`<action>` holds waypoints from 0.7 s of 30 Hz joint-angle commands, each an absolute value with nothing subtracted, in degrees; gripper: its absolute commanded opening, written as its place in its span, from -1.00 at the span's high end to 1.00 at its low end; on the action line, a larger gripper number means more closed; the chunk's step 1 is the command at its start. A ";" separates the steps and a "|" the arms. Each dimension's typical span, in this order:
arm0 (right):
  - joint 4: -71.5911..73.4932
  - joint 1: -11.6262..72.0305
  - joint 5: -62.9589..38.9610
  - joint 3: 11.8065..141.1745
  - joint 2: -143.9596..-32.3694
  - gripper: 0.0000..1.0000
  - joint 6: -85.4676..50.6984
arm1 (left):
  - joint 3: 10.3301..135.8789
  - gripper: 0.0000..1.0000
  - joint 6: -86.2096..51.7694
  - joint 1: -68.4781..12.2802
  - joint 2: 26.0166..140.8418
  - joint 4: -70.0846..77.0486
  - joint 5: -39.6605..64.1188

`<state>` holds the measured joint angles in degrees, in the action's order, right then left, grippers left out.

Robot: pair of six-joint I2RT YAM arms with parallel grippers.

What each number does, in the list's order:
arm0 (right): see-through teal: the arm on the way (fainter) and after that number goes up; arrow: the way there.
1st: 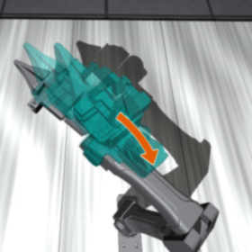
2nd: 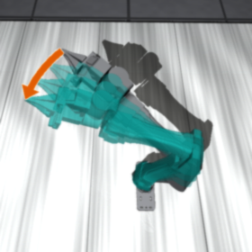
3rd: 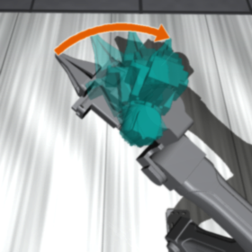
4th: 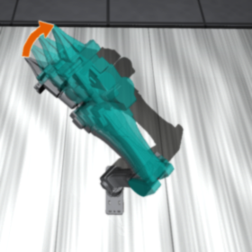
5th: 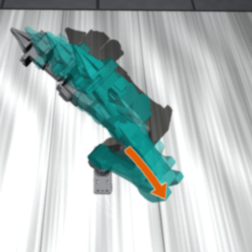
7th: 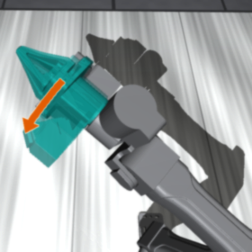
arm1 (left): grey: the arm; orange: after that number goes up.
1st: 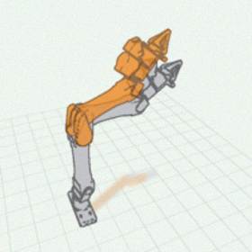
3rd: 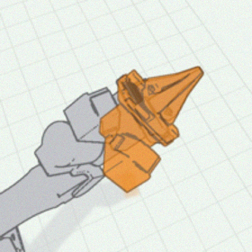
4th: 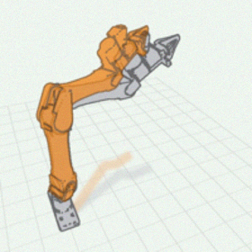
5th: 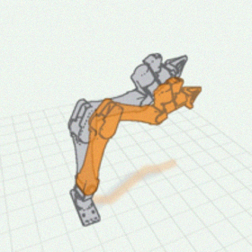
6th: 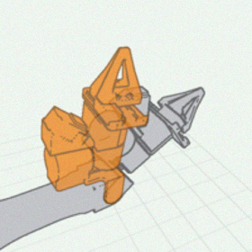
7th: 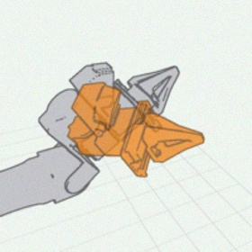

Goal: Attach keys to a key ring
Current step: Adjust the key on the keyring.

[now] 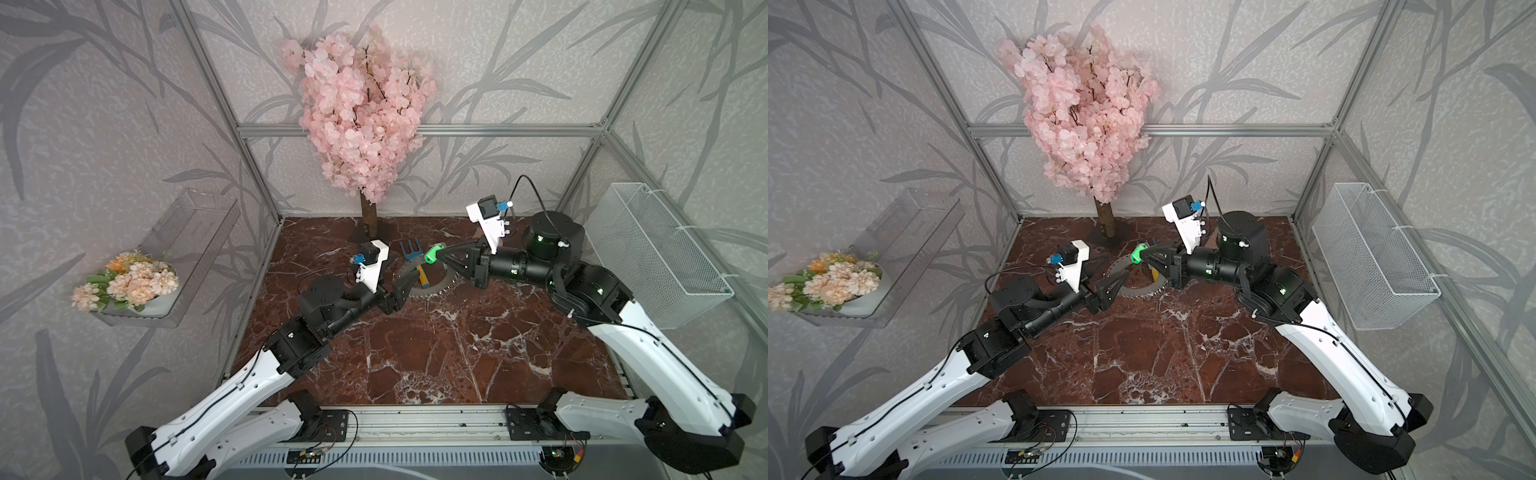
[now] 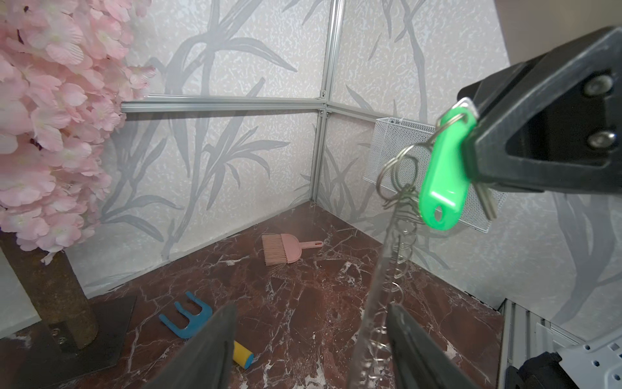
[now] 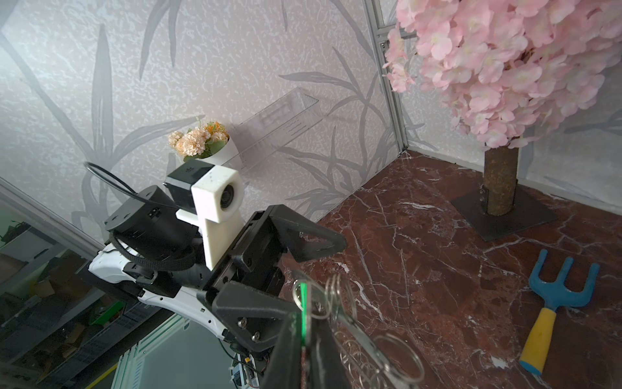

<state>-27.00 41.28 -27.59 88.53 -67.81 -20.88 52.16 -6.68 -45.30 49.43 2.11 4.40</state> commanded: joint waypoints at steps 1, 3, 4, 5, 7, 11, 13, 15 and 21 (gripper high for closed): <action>-29.69 41.13 -28.48 92.05 -68.33 1.00 -17.80 | 51.44 -0.44 -6.64 -45.18 48.03 3.36 3.40; -31.47 41.09 -28.64 93.24 -68.63 1.00 -16.75 | 51.84 -0.44 -6.00 -45.20 47.34 3.01 3.49; -32.31 41.13 -28.93 93.78 -68.79 1.00 -16.15 | 52.08 -0.44 -5.68 -45.18 47.05 2.91 3.76; -33.43 41.11 -29.24 94.50 -68.98 1.00 -15.41 | 52.35 -0.44 -5.16 -45.18 46.62 2.81 4.01; -35.83 41.13 -29.64 96.33 -69.45 1.00 -13.85 | 53.02 -0.44 -4.47 -45.18 45.82 2.57 4.09; -39.94 40.79 -32.38 99.18 -70.47 1.00 -10.90 | 55.80 -0.44 -3.56 -45.10 44.55 1.19 5.99; -40.98 40.28 -34.95 100.01 -70.97 1.00 -10.02 | 57.62 -0.43 -3.50 -45.09 43.80 0.58 7.51; -41.56 39.92 -38.17 100.35 -71.19 1.00 -8.82 | 59.72 -0.39 -3.99 -45.05 43.50 -0.81 7.57; -42.88 39.07 -45.35 101.42 -72.02 1.00 -5.68 | 64.17 -0.30 -2.73 -44.83 44.15 -5.13 10.46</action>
<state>-42.85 39.68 -39.53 99.20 -71.75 -8.67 61.63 -3.88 -45.23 43.86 -2.46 7.81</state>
